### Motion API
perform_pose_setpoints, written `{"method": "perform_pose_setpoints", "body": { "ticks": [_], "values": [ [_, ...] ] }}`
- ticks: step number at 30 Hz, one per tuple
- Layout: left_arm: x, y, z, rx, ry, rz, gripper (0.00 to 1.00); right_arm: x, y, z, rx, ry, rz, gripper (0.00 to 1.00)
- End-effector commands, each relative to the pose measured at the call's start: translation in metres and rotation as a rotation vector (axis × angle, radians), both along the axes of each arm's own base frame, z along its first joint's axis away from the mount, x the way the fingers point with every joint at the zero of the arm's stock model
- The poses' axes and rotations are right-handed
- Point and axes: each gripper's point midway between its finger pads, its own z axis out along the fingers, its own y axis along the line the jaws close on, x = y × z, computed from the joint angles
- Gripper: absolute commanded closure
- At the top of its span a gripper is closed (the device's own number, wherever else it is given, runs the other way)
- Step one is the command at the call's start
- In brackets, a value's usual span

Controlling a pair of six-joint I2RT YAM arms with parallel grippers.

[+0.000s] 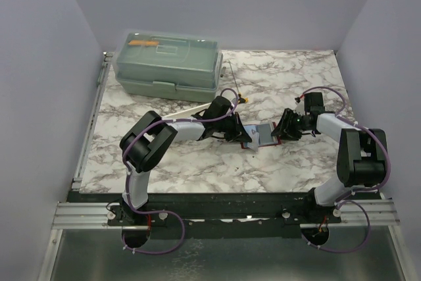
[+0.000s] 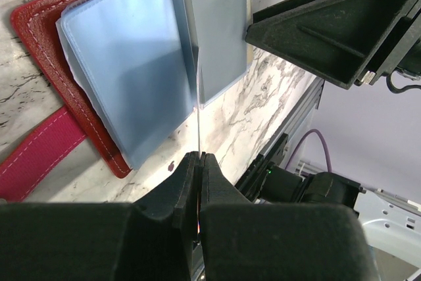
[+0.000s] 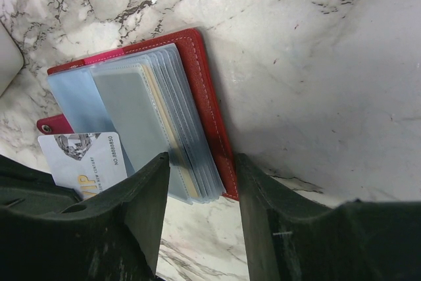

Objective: Put the credit cards into the card holder
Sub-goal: Insert the credit card into the card holder.

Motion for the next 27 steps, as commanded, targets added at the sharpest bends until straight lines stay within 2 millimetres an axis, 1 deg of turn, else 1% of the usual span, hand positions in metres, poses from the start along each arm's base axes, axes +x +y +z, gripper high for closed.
{"method": "perform_pose_setpoints", "body": {
  "ticks": [1, 13, 19, 20, 27],
  "values": [
    [0.001, -0.001, 0.000, -0.014, -0.013, -0.008, 1.00, -0.008, 0.001, -0.014, -0.020, 0.045, 0.018, 0.51],
    [0.005, 0.004, -0.008, 0.006, 0.004, 0.010, 1.00, -0.009, 0.001, -0.015, -0.020, 0.050, 0.018, 0.51],
    [0.007, 0.000, -0.009, 0.001, 0.001, -0.002, 1.00, -0.009, 0.000, -0.015, -0.024, 0.053, 0.018, 0.51],
    [0.008, -0.001, -0.009, -0.003, 0.000, -0.004, 1.00, -0.011, 0.005, -0.015, -0.024, 0.055, 0.036, 0.51],
    [0.012, -0.006, -0.006, -0.021, -0.014, -0.019, 1.00, -0.012, 0.007, -0.017, -0.026, 0.060, 0.042, 0.51]
  ]
}}
